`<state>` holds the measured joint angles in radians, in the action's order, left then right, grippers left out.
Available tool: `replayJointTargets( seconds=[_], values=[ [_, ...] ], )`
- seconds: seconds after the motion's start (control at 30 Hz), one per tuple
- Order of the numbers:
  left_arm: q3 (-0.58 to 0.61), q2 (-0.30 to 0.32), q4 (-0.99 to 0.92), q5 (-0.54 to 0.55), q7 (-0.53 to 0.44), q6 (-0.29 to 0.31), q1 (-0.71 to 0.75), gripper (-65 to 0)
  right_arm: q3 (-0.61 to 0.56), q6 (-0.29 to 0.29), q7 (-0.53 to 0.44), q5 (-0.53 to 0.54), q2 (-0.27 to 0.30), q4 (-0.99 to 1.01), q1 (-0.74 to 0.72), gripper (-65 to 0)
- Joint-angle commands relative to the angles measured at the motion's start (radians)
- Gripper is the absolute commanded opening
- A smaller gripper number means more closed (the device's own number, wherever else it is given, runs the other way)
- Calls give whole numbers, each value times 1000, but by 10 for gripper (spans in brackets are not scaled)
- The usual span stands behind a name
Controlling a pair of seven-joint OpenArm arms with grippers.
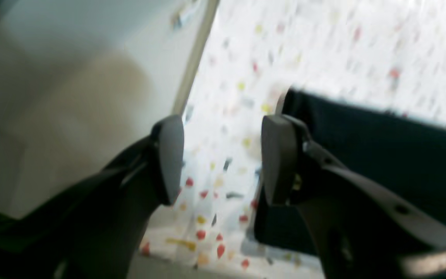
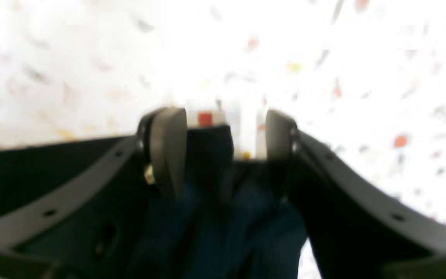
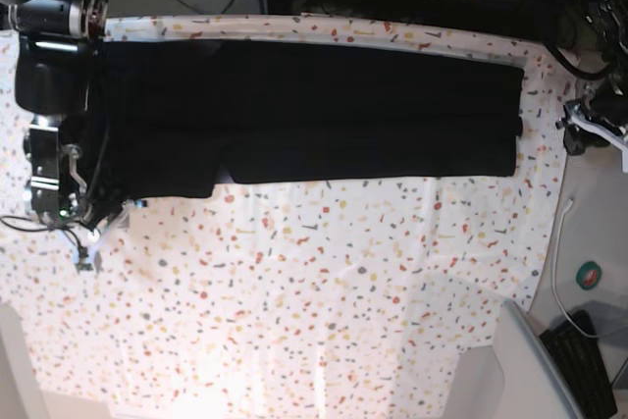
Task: Layout the t-shirt on the table in an organized manner, then fold the t-shirt properly
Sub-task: 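Grasp the shirt's end near the right gripper with the right gripper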
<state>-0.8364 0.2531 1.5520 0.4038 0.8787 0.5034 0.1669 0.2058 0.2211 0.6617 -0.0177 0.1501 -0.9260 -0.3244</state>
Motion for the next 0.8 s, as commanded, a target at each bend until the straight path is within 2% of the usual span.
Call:
replayJointTargets(
  seconds=[0.0, 0.13, 0.33, 0.4, 0.53, 0.57, 0.67, 0.77],
  values=[
    [-4, 22, 17, 19, -22, 11, 6, -339, 4, -2, -44, -9, 19, 8, -41, -333],
    [-4, 25, 17, 16, -22, 13, 26, -339, 4, -2, -81, -14, 21, 101, -74, -290],
    [-4, 24, 15, 16, -22, 13, 23, -339, 4, -2, -101, -14, 18, 129, -66, -293],
    [-4, 24, 14, 16, -22, 13, 20, -339, 4, -2, -102, -11, 18, 123, -49, -360],
    [-2, 27, -51, 16, -22, 13, 12, -339, 7, -1, -96, -9, 15, 58, -25, -627],
    [-2, 27, -64, 16, -22, 13, 10, -339, 11, -1, -96, -9, 13, 28, -14, -650],
    [-2, 27, -92, 14, -22, 13, -2, -339, 13, -1, -93, -9, -7, -67, 18, -650],
    [-2, 27, -106, 14, -22, 13, -8, -339, 13, -2, -38, -11, -11, -160, 46, -650]
  ],
)
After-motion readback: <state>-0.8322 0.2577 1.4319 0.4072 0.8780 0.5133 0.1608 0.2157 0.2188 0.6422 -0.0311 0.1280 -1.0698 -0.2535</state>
